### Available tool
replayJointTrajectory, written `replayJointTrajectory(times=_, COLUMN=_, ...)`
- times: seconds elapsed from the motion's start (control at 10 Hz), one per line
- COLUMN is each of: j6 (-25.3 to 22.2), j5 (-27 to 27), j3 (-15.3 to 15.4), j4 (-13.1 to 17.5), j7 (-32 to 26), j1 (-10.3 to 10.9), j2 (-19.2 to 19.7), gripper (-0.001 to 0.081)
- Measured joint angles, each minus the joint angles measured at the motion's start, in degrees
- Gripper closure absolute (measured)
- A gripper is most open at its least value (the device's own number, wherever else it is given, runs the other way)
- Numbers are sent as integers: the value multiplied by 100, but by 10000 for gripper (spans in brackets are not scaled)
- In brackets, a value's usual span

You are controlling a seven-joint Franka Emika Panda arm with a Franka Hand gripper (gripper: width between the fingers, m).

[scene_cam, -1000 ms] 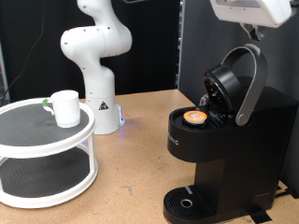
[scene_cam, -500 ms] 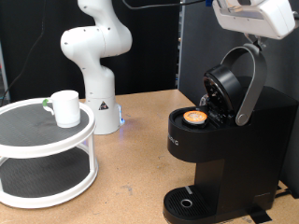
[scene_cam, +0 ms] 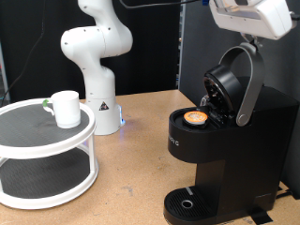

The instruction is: Make a cup of coffee with the keurig machine

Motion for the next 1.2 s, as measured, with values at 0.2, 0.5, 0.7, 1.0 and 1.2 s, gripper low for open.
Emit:
replayJointTrajectory(times=0.2, j6=-243, j5=-110, j3=-115, j4=-10, j7=-249, j1=-79, j2=-98, gripper=802)
replayJointTrajectory(times=0.5, j6=-565, j5=-327, j3=-302, j4=-112, j7=-579, j1=-244, j2=-282, gripper=802)
replayJointTrajectory(times=0.7, j6=-683, j5=-453, j3=-404, j4=-192, j7=-660, j1=-339, j2=-344, gripper=802)
replayJointTrajectory(times=1.0, j6=-734, j5=-674, j3=-517, j4=-284, j7=-708, j1=-445, j2=-362, gripper=802)
replayJointTrajectory(times=1.2, j6=-745, j5=-770, j3=-565, j4=-343, j7=-743, j1=-505, j2=-362, gripper=802)
